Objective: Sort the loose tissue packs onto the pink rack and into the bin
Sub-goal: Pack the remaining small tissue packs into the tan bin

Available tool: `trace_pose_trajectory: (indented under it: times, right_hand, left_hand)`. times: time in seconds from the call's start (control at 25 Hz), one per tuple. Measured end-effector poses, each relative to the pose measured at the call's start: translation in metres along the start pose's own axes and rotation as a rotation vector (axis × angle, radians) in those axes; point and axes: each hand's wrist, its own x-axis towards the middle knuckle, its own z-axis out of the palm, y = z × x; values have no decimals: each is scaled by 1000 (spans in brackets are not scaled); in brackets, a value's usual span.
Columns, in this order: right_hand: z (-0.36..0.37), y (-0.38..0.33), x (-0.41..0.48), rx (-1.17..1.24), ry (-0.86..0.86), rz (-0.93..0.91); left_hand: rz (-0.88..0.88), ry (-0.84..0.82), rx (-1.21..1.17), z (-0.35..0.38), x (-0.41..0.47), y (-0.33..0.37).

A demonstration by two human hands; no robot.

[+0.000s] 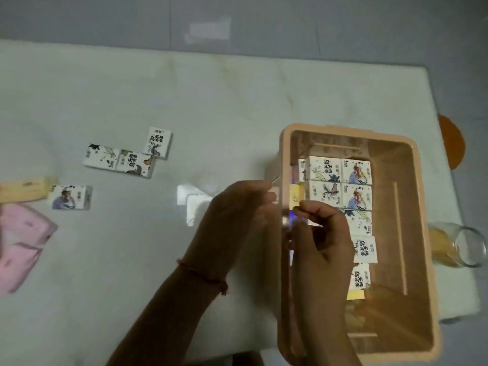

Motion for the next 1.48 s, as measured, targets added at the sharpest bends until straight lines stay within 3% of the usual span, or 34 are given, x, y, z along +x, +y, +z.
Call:
trace_pose_trajectory:
  times: [0.08,0.16,0.24,0.36,0.48,0.6,0.72,0.88,1.04,1.2,1.32,1.48]
  right_hand:
    - [39,-9,-13,-16,-178,-106]
    - [91,-2,-21,-170,-452,-144]
    - [142,14,-24,-407,-692,-154]
    - [225,45,-34,-741,-810,-319]
    - [289,68,-59,-928,-885,-634]
    - [325,93,-79,-1097,-945,-844]
    - [342,113,-77,-1309,-969,-893]
    - [331,125,-71,-1292,-858,-952]
    - [285,135,-65,-1152,-680,-761]
    - [238,141,-43,-875,-474,-376]
    - [214,139,-17,-822,-329,-196]
    - [192,128,5,-830,-409,-129]
  left_hand:
    - [-73,299,53,-62,-2,-2]
    - [-143,575,322,-130,-6,-16]
    - [-195,760,554,-185,-15,-39]
    - [-270,909,801,-255,-40,-77]
    - [-358,933,843,-287,-57,-102]
    - [-389,841,1000,-295,-66,-118]
    - [-446,720,1110,-301,-67,-134]
    - [-462,658,1122,-288,-63,-142]
    - [-289,804,1121,-276,-56,-133]
    - [-171,589,1203,-264,-34,-108]
    - [-72,479,1322,-257,-4,-92]
    - [26,452,1593,-265,57,-64]
